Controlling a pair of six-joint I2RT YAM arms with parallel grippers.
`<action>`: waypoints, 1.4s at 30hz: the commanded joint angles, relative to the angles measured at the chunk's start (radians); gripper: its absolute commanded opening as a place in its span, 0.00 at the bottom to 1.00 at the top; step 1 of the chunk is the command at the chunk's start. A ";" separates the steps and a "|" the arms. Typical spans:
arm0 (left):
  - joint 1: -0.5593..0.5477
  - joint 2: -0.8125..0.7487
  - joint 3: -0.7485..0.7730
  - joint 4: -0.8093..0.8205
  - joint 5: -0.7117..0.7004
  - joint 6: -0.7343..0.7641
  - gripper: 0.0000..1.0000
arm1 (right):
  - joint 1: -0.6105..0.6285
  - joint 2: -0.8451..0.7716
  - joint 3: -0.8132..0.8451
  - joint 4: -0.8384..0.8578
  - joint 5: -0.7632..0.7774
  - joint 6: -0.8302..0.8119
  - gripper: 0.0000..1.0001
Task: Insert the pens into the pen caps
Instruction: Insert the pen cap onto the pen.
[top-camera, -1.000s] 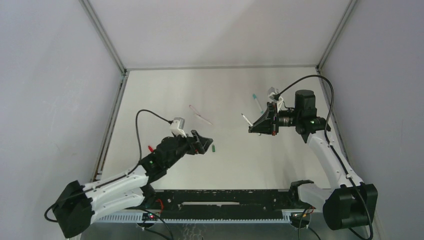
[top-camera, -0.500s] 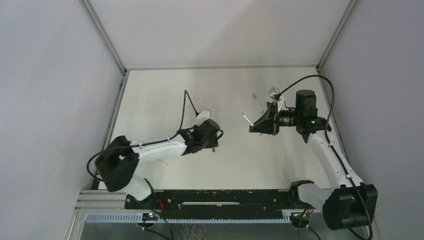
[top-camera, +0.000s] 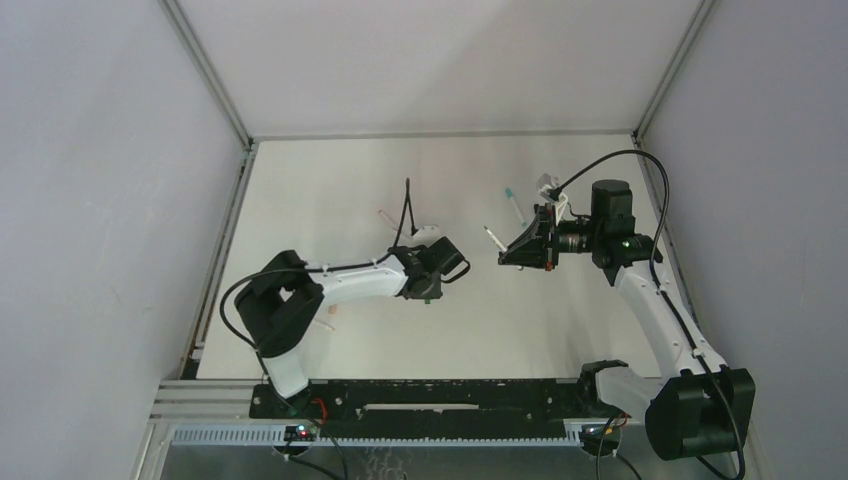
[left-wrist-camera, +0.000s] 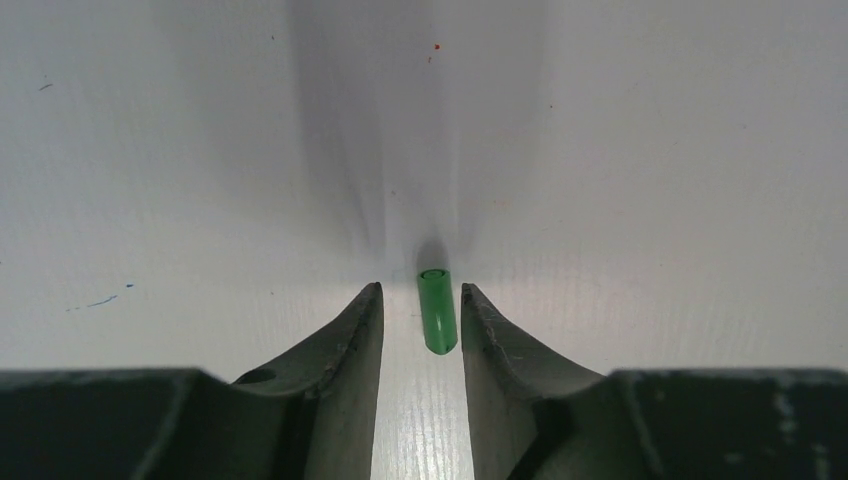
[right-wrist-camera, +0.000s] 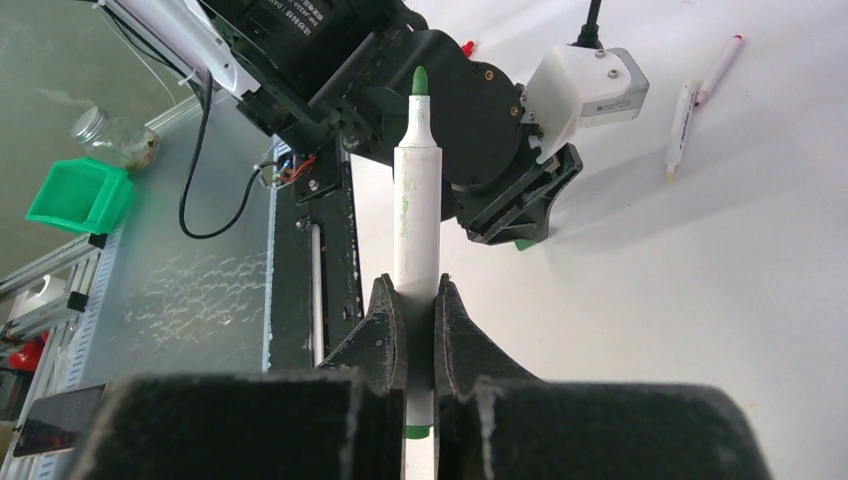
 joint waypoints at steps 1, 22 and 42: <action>-0.009 0.033 0.064 -0.040 -0.028 0.008 0.38 | -0.010 -0.018 0.015 0.004 -0.010 -0.017 0.00; -0.018 0.001 -0.052 -0.026 0.116 0.234 0.12 | -0.009 -0.023 0.015 0.005 -0.014 -0.015 0.00; -0.026 -0.063 -0.177 -0.089 0.348 0.389 0.26 | -0.010 -0.026 0.015 0.005 -0.016 -0.014 0.00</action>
